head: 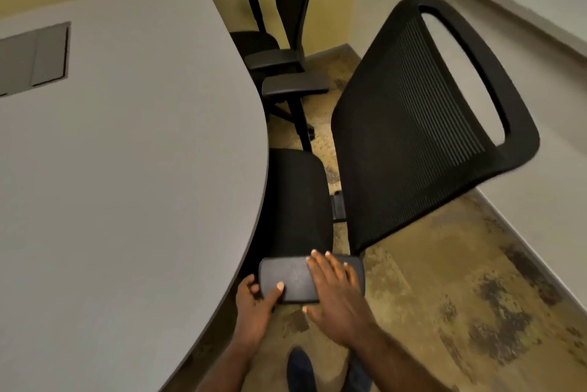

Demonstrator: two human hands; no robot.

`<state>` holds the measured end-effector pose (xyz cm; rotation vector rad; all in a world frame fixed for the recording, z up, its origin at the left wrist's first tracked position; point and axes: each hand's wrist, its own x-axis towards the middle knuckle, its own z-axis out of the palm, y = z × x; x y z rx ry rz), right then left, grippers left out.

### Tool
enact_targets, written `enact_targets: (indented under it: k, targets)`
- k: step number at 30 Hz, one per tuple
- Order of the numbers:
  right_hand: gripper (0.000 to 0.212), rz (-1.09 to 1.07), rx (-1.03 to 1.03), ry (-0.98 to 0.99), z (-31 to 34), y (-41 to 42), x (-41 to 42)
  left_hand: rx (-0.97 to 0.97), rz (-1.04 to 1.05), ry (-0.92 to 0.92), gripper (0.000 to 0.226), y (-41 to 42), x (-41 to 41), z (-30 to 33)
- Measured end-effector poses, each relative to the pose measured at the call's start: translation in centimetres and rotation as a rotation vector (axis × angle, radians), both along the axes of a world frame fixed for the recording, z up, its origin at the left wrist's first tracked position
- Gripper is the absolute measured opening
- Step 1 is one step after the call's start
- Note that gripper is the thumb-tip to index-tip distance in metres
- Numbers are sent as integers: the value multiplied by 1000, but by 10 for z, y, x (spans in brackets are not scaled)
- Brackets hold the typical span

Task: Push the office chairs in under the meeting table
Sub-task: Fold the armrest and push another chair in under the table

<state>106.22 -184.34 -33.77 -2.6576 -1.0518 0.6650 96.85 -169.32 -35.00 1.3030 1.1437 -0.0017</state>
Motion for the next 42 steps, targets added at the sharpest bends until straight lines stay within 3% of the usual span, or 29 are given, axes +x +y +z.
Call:
enact_targets:
  k: [4,7,10,19,30,42]
  targets:
    - [103,92,-26,-41,-15,8,22,-216,138,-35,76,-9,18,-20]
    - [109,131,-35,-47,-20,12,33,-453,324,-140,60,-16,23,-25]
    - [103,136,-14,-60,-21,14,38,-571,442,-169,51,-25,23,-25]
    - [99,142,73,-158,-39,13,36,-560,492,-252,47,-28,22,-31]
    - [103,139,0,-58,-93,12,39,-675,459,-168,56,-21,28,-85]
    - [105,93,18,-40,-90,17,30,-649,409,-185,47,-13,24,-86]
